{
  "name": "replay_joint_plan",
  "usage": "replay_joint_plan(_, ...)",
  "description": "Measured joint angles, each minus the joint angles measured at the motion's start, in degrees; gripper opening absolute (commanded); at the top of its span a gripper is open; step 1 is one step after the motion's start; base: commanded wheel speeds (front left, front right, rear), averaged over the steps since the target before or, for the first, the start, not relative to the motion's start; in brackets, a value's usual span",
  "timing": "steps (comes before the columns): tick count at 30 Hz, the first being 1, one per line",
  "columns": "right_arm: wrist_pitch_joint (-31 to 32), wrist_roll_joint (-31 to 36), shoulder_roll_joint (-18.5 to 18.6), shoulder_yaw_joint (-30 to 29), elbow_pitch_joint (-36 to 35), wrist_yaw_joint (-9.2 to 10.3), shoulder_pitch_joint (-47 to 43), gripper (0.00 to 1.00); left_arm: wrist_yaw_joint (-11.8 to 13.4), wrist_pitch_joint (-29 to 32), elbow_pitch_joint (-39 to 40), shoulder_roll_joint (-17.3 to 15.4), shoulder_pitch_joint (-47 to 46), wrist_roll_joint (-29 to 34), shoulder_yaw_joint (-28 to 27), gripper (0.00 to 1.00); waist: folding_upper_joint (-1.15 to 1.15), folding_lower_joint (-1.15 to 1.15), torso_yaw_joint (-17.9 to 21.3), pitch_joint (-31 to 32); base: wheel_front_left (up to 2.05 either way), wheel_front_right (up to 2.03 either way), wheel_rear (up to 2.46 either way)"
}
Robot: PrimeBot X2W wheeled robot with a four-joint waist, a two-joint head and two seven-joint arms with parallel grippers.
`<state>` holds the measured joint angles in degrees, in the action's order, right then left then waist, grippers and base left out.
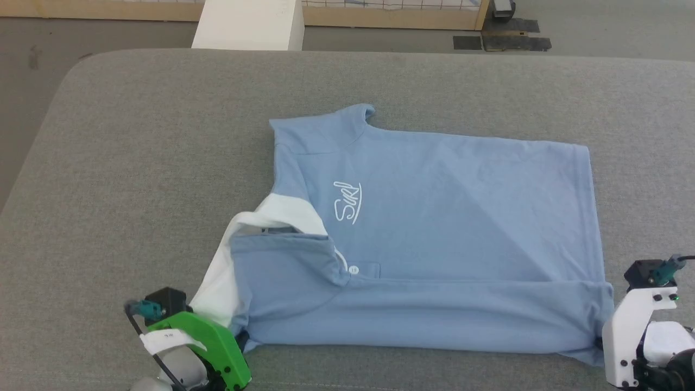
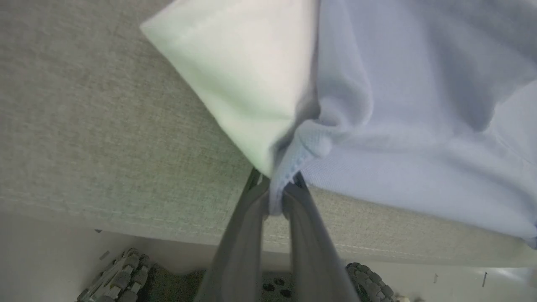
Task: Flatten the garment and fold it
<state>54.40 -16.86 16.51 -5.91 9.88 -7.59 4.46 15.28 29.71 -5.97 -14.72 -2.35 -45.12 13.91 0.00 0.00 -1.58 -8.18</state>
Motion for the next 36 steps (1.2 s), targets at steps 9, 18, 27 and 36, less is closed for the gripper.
replay_joint_plan(9, -4.1, -0.2, -0.4, -0.4, 2.8, 0.0, 0.0, 1.0, -0.5, -1.3, -3.5, -0.2, -1.0, 0.2, -0.2, 1.0, 0.0, 0.0, -0.1, 0.4, 0.0, 0.0, 0.0)
replay_joint_plan(18, -6.4, -5.4, 2.3, -3.7, -5.1, 0.0, 2.3, 1.0, 0.4, 1.0, 7.3, -6.0, -4.2, 1.3, -2.7, 1.0, 0.0, 0.0, 0.3, 2.8, 0.0, 0.0, 0.0)
replay_joint_plan(27, -21.9, -5.8, 1.5, -8.2, -9.5, 0.02, 9.8, 1.0, -4.9, -19.0, 11.2, -4.9, -11.7, 5.4, -6.8, 1.0, 0.0, 0.0, 1.0, 2.7, 0.0, 0.0, 0.0)
replay_joint_plan(36, -34.2, -5.6, 0.9, -8.8, -6.6, 0.02, 10.9, 1.0, -12.8, -37.7, -0.5, -2.2, -15.0, 11.6, -3.6, 1.0, 0.0, 0.0, 1.1, -0.2, 0.0, 0.0, 0.0)
